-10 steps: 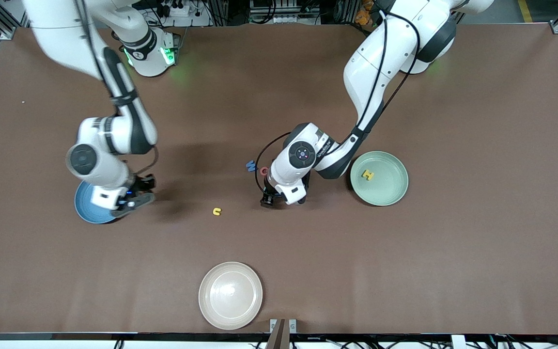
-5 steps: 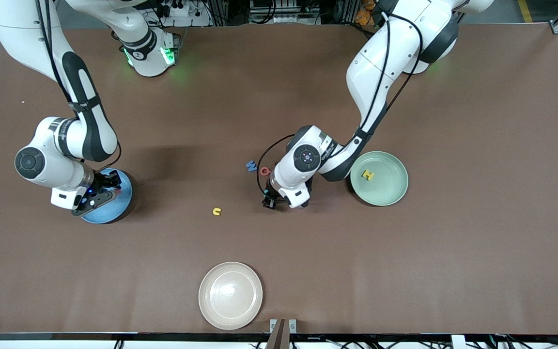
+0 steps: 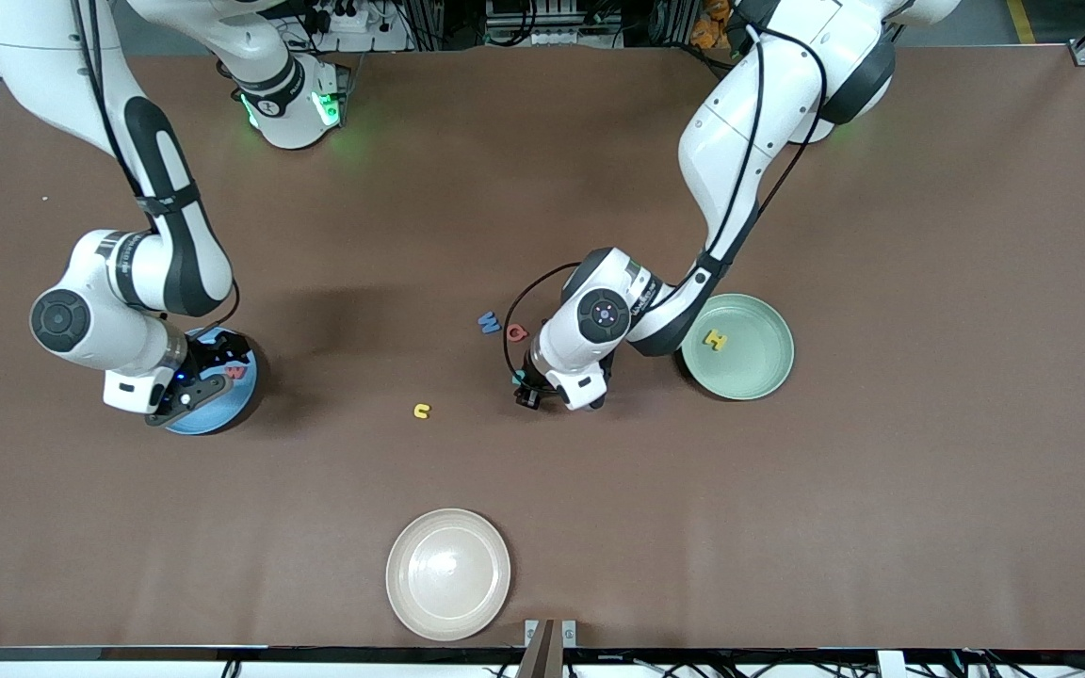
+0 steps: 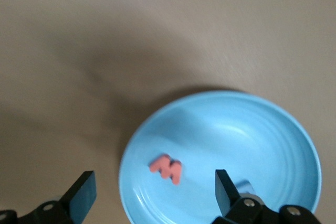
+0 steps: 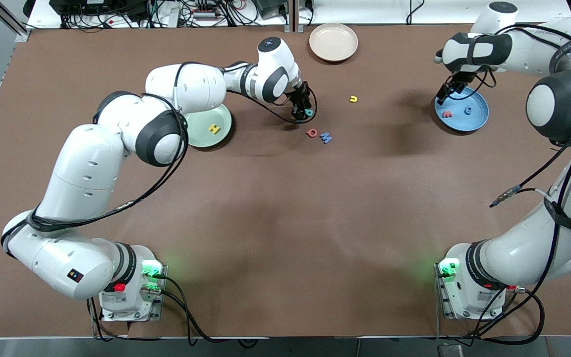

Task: Sort upper and lower case letters into plates
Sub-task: 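Grasp the teal R with the left gripper while the right gripper reaches the u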

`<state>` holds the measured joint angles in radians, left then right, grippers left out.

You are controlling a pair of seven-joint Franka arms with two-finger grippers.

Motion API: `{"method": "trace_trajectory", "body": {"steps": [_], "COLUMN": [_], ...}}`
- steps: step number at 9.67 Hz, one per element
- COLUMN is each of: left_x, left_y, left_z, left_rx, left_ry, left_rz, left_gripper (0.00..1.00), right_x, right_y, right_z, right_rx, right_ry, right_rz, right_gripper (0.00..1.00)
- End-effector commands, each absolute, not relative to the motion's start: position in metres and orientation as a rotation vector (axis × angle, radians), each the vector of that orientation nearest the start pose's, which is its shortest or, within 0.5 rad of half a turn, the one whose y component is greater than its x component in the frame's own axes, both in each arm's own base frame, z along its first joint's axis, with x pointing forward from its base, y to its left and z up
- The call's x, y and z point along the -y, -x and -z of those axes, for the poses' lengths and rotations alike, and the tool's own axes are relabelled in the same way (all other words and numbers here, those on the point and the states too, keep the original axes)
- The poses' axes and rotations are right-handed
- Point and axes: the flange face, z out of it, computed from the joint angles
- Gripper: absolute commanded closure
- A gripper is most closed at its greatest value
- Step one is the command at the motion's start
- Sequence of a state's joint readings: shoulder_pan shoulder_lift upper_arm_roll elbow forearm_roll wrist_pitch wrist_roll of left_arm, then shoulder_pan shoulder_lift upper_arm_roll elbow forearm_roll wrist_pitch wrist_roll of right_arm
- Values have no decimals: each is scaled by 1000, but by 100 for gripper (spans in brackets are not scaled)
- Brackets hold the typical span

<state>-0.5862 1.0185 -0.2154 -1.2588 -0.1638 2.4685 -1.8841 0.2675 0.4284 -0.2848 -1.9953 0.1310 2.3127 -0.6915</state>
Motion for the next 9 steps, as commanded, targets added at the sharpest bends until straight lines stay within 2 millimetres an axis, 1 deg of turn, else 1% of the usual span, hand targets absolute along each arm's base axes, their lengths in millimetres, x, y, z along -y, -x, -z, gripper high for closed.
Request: {"method": "trace_trajectory", "body": {"steps": [1,3,4,5,6,7,8,9], "left_x": [524,534,534,534,533,532,530,526], "left_y": [-550,-540,-539,-540,-541,-543,-545,-549], "left_z": [-145,-142,-140,-141,-142,-143,-146,-151], "left_rx": [1998,1969,1964,1965,1973,1975,1971,1932], "left_ry": [2666,2680,2680,2681,2678,2679,2687,2715], "left_rz": [-443,-445,-444,-444,-447,-444,-439,-438], "left_gripper": [60,65,66,76,93,100,100,100], "right_x": [-45,-92,-121,-153,-174,-192,-209,-224], "right_y": [-613,-628,-638,-643,-650,-654,-656,-656], "right_z": [-255,-253,-250,-246,-239,-229,-219,-211], "right_rx": [1122,1306,1406,1478,1518,1548,1569,1579], "right_ry": [2935,2877,2844,2817,2795,2768,2739,2720], "right_rz": [-118,-86,-65,-46,-33,-22,-12,-8], "right_gripper": [0,0,0,0,0,0,0,0]}}
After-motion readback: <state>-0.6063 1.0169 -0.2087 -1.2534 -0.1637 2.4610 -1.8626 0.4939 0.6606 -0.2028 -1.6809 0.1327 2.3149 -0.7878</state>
